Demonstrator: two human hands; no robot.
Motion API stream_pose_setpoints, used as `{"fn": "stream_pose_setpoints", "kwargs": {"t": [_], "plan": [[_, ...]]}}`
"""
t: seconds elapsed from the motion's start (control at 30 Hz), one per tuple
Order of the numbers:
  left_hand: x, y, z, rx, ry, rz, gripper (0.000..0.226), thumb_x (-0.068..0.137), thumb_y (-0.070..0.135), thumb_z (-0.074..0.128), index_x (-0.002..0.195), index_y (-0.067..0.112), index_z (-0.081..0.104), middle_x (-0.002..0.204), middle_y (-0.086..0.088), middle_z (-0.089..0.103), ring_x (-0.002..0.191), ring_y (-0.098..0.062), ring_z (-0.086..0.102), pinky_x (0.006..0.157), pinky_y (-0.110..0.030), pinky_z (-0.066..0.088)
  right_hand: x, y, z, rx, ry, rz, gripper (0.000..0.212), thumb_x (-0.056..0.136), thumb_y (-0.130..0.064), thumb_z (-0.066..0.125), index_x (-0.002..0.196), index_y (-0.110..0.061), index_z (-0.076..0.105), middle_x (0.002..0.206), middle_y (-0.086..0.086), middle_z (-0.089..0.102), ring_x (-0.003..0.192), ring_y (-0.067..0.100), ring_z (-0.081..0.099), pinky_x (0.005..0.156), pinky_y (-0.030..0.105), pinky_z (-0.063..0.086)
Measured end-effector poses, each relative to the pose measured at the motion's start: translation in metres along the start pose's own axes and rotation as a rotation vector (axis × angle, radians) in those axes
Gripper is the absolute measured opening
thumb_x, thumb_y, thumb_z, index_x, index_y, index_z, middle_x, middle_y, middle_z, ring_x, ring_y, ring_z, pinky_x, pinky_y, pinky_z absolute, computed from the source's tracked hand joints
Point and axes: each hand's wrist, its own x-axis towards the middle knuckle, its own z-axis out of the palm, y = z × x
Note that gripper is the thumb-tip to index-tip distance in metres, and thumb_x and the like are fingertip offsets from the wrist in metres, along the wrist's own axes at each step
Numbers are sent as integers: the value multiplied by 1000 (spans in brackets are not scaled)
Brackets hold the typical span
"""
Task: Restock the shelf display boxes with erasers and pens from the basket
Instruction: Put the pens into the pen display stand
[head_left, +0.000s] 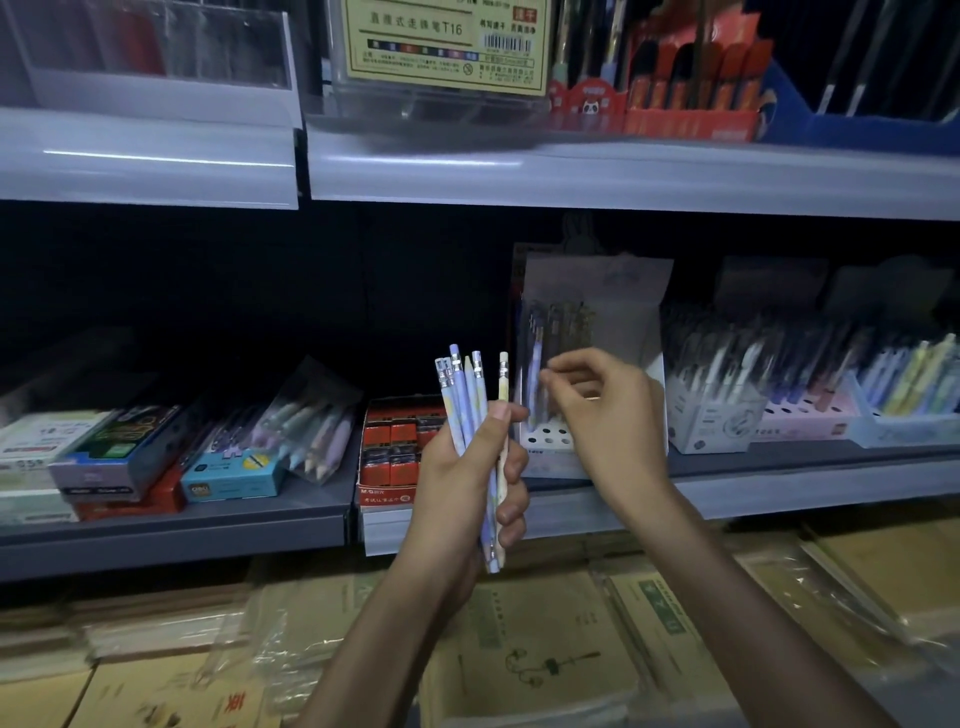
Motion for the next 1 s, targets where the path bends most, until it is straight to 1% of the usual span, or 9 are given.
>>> {"fn": "stream_pose_setpoints", "kwargs": {"t": [0.1, 0.17, 0.23, 0.33, 0.43, 0.53, 0.67, 0.8, 1.0], "plan": [[-1, 1, 1, 10, -36, 1, 30, 105, 37, 54, 116, 11, 65, 66, -3, 44, 41, -13, 30, 38, -20, 25, -12, -19, -20, 180, -66, 176, 23, 93, -45, 71, 87, -24, 79, 77, -5, 75, 74, 10, 71, 75, 39, 62], [-2, 1, 3, 40, -77, 1, 23, 104, 37, 55, 104, 17, 68, 66, -5, 44, 39, -14, 30, 38, -19, 25, -21, -32, -30, 316, -306, 310, 20, 93, -39, 72, 90, -21, 81, 85, -3, 78, 82, 12, 72, 74, 33, 60], [-3, 0, 6, 69, -112, 5, 21, 103, 37, 57, 91, 21, 65, 66, -7, 46, 38, -15, 33, 37, -19, 28, -27, -36, -36, 414, -411, 358, 12, 91, -27, 75, 95, -19, 83, 92, -1, 79, 91, 13, 73, 71, 25, 58], [-6, -4, 6, 132, -123, 11, 26, 103, 36, 58, 94, 12, 64, 66, -11, 49, 37, -18, 40, 36, -20, 33, -28, -32, -42, 518, -331, 405, 12, 91, -22, 76, 99, -15, 81, 91, 4, 79, 87, 14, 73, 71, 24, 55], [-9, -6, 4, 211, -103, -4, 31, 102, 37, 60, 96, 7, 61, 69, -11, 51, 36, -16, 36, 38, -18, 25, -22, -28, -52, 700, -168, 455, 16, 94, -18, 72, 105, -9, 77, 89, 5, 75, 82, 18, 71, 71, 26, 59], [-10, -7, 1, 235, -68, -36, 28, 102, 38, 60, 90, 13, 56, 68, -4, 48, 39, -12, 27, 41, -19, 17, -18, -25, -57, 764, -100, 429, 17, 96, -18, 70, 107, -6, 73, 90, 5, 74, 81, 20, 72, 74, 30, 61], [-8, -9, 0, 249, -30, -28, 29, 103, 37, 59, 88, 12, 54, 65, -2, 46, 39, -11, 27, 39, -18, 18, -23, -26, -54, 687, -121, 356, 14, 96, -12, 70, 109, -6, 69, 89, 8, 76, 86, 24, 76, 80, 37, 63], [-3, -11, -1, 211, 63, 5, 26, 103, 36, 58, 108, 12, 66, 66, -4, 49, 39, -12, 28, 39, -18, 19, -13, -33, -53, 580, 12, 156, 13, 101, -9, 62, 114, -8, 62, 102, 19, 70, 92, 24, 75, 81, 33, 64], [3, -15, -3, 156, 181, 17, 29, 105, 35, 56, 104, 8, 66, 56, 3, 31, 39, -10, 21, 39, -18, 18, 4, -19, -40, 340, 11, -37, 11, 103, -14, 60, 106, -24, 62, 100, 0, 66, 95, 19, 70, 82, 36, 63]]}}
